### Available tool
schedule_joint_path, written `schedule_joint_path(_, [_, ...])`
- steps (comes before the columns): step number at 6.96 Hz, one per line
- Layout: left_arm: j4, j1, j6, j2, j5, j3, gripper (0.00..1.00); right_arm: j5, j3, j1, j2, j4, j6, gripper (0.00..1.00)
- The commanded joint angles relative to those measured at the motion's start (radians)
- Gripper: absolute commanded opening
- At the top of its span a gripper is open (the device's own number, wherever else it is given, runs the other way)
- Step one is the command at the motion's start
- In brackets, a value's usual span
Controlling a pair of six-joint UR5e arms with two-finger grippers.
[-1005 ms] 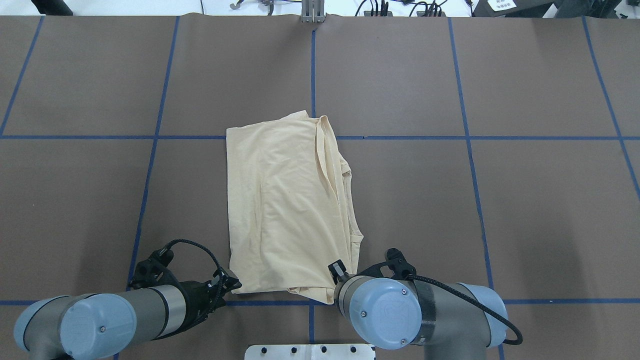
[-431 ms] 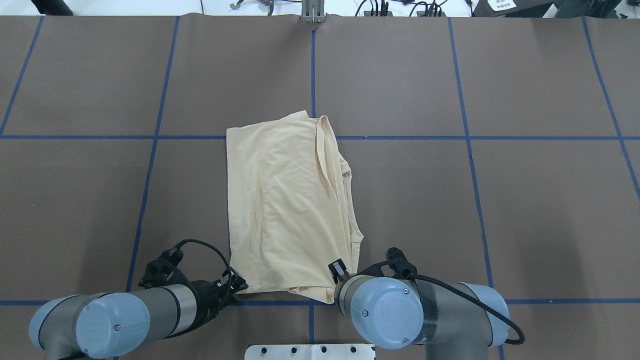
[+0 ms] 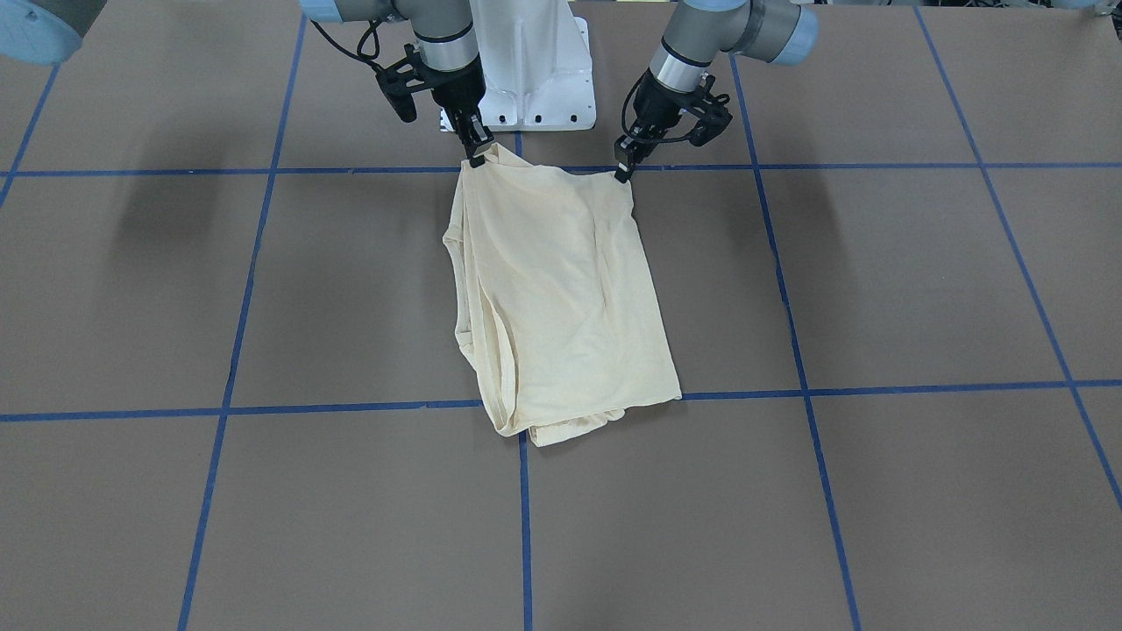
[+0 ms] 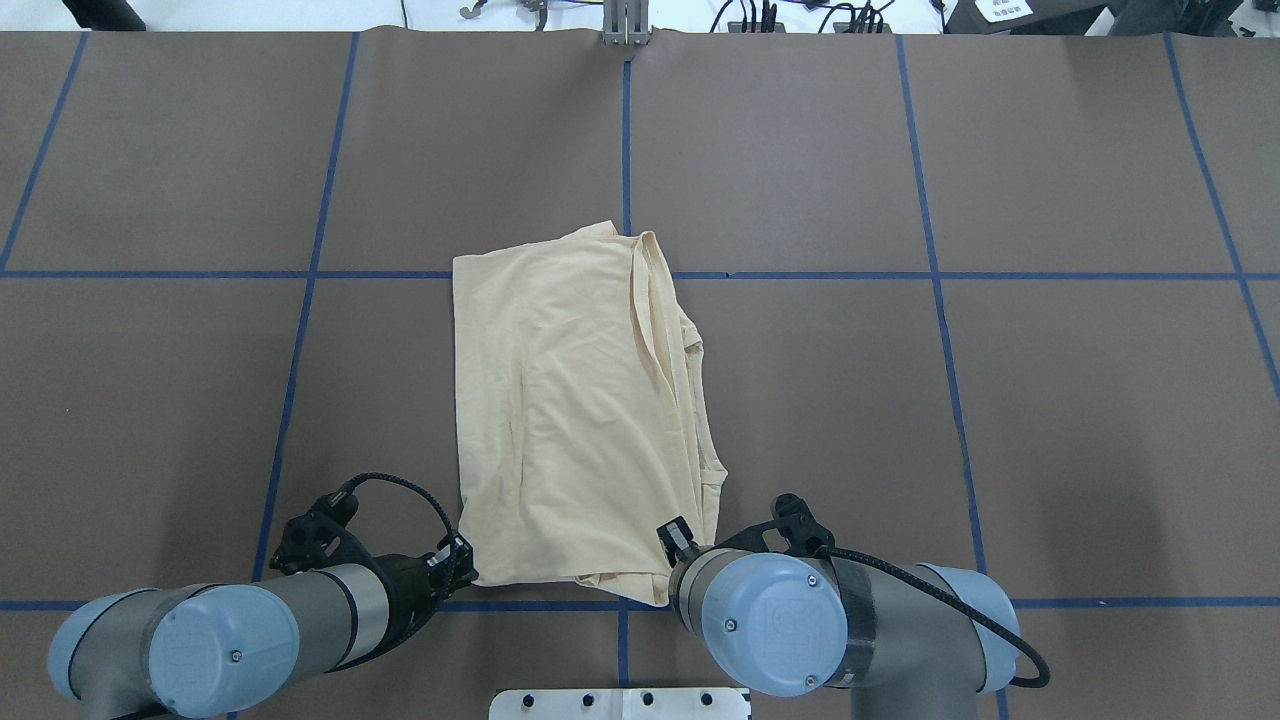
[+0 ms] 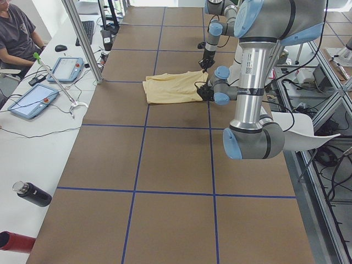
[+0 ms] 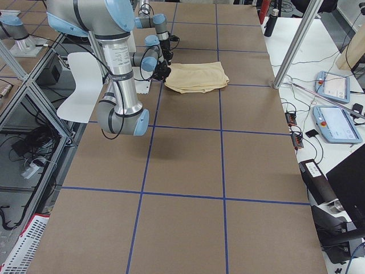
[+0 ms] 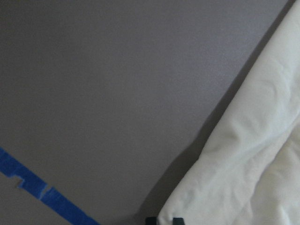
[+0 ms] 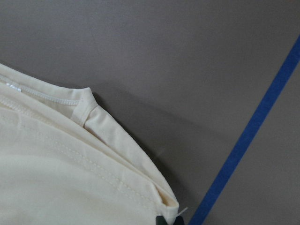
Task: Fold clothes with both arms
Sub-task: 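Lift the near edge with both grippers and fold it toward the far edge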
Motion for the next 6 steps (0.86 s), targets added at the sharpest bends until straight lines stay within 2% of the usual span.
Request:
schedule_joint_path(1, [0.014,0.022,0.005,-0.001,-0.005,-0.065,0.0,0.001,0.008,0.0,-0.003,0.0,0.0,0.0])
schedule_joint_path(2, [0.033,0.07,0.002,0.002,-0.007,-0.117,0.0,0.001,0.044,-0.009,-0.032,0.0,0.0,0.0])
schedule_joint_path(4, [0.12,0.079,-0.003,0.003,-0.053,-0.238,0.0,0.002,0.151,-0.014,-0.078,-0.026,0.0,0.0])
schedule_joint_path(5, [0.126,0.06,0.013,0.006,-0.094,-0.26,0.0,0.017,0.219,0.028,-0.062,-0.113,-0.005,0.0])
schedule_joint_path(6, [0.163,-0.018,0.064,-0.001,-0.155,-0.264,0.0,0.061,0.235,0.093,-0.025,-0.138,-0.02,0.0])
